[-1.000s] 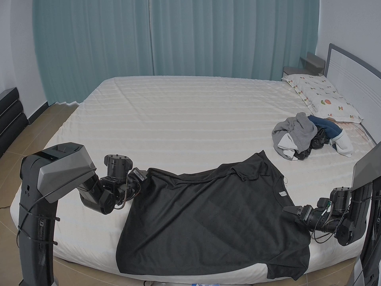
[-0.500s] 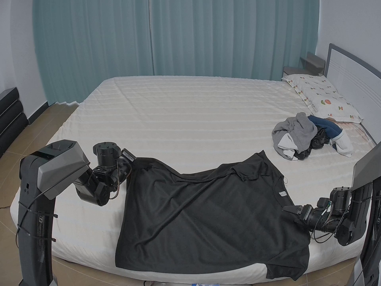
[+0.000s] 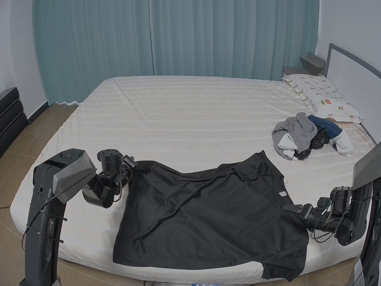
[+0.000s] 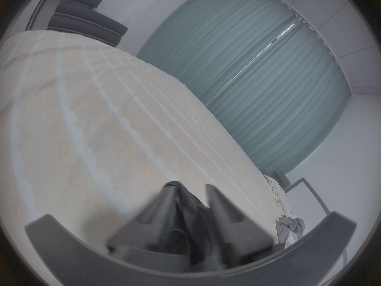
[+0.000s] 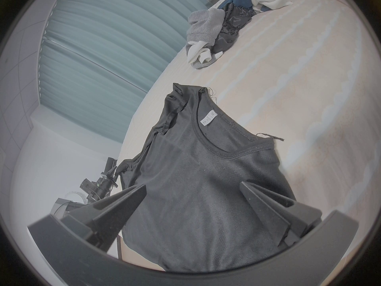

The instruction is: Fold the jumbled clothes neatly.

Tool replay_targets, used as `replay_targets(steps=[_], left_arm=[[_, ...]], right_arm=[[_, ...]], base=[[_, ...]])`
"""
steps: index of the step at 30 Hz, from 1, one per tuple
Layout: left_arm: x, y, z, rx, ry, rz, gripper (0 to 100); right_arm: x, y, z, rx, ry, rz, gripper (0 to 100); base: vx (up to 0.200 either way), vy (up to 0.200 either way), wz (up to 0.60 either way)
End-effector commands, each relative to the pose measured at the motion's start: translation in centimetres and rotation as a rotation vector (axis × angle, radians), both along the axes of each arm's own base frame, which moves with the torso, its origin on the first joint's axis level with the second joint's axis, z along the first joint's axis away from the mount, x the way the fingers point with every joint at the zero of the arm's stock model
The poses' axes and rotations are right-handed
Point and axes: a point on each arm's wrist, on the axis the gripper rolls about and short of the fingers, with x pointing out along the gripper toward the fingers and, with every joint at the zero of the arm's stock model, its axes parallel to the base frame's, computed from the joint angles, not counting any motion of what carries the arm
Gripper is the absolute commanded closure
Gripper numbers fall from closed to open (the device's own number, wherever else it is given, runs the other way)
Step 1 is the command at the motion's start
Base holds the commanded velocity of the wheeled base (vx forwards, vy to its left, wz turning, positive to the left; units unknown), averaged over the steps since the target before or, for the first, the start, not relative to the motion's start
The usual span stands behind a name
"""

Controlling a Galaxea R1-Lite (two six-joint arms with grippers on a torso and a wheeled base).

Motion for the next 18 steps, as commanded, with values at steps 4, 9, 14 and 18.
replay_targets(steps=[4, 9, 14, 18], left_arm=[[0.2, 0.7, 1.4, -0.104, -0.028, 0.055, 0], [0.0, 2.9, 4.6, -0.235, -0.085, 0.116, 0], [-1.5, 3.5, 4.0, -0.257, -0.016, 0.058, 0], [-3.7, 3.4, 4.5, -0.286, 0.050, -0.040, 0]], right_arm=[[0.1, 0.1, 0.5, 0.016, -0.017, -0.008, 0], [0.3, 0.1, 0.6, 0.022, -0.022, -0.011, 0], [0.6, 0.0, 1.1, 0.044, -0.040, -0.028, 0], [1.3, 0.0, 2.2, 0.075, -0.078, -0.071, 0]], base=[[0.000, 0.000, 0.00], [0.000, 0.000, 0.00], [0.000, 0.000, 0.00], [0.000, 0.000, 0.00]])
